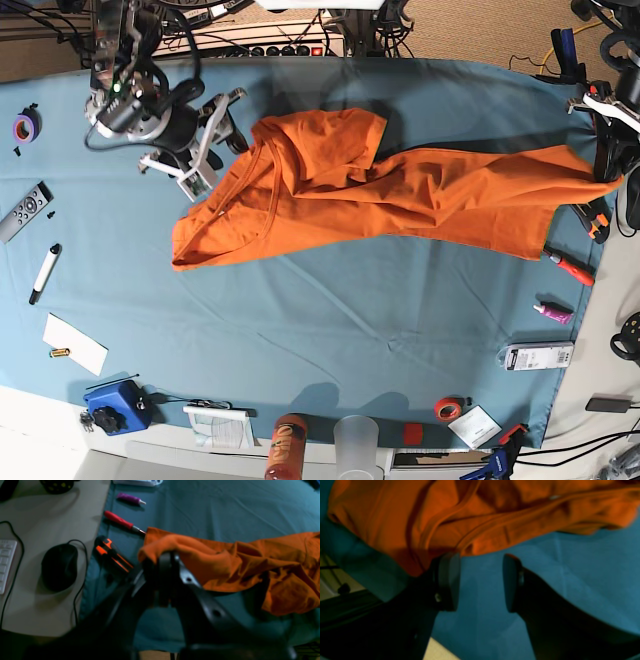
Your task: Layout the t-shirt on the table in an organized manner, then fold the t-shirt properly
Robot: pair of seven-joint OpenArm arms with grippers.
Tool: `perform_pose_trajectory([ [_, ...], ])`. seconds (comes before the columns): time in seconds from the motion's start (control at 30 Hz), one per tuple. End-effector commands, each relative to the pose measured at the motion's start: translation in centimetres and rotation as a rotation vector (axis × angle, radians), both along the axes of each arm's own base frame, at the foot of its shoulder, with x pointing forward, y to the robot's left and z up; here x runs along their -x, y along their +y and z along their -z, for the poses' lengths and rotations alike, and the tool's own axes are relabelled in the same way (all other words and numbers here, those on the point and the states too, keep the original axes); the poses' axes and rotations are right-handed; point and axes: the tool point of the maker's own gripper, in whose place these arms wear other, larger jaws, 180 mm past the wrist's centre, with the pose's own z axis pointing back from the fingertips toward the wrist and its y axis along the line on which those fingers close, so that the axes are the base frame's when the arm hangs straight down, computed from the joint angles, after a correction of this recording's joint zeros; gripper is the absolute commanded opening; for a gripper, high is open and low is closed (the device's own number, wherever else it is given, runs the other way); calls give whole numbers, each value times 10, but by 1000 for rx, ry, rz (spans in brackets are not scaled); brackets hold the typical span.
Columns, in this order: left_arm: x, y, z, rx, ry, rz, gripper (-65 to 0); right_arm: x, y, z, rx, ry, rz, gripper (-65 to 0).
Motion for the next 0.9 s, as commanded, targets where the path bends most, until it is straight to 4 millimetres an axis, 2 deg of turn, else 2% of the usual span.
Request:
perform_pose_trajectory([
  [0.0,-3,-1,-11,-8,-46,10,-650,-3,-2,-3,1,-12,-2,-375],
  [0.07,-3,-1,-11,-8,-46,10,-650,2,2,2,-16,17,-24,-375],
  [0.17,-3,-1,-12,-8,-53,9,-650,13,23,5,-81,52,-111,-375],
  [0.37,-3,-3,-10,7,-53,2,-650,26,47,18,-36,89,-199,-376],
  [0.4,-2,-3,-10,8,-53,2,-650,27,50,19,-29,87,-208,-393],
  [0.43,-2,-3,-10,9,-53,1,-650,26,52,21,-18,86,-205,-446],
  [0.53,-2,-3,-10,9,-53,1,-650,23,49,25,19,79,-174,-649],
  [0.57,-2,-3,-10,9,-53,1,-650,21,48,24,24,70,-167,-650],
  [0.73,-2,-3,-10,9,-52,1,-650,8,54,9,4,-8,-171,-650],
  [0.87,-2,-3,-10,9,-51,1,-650,-11,63,-34,-17,-169,-188,-650],
])
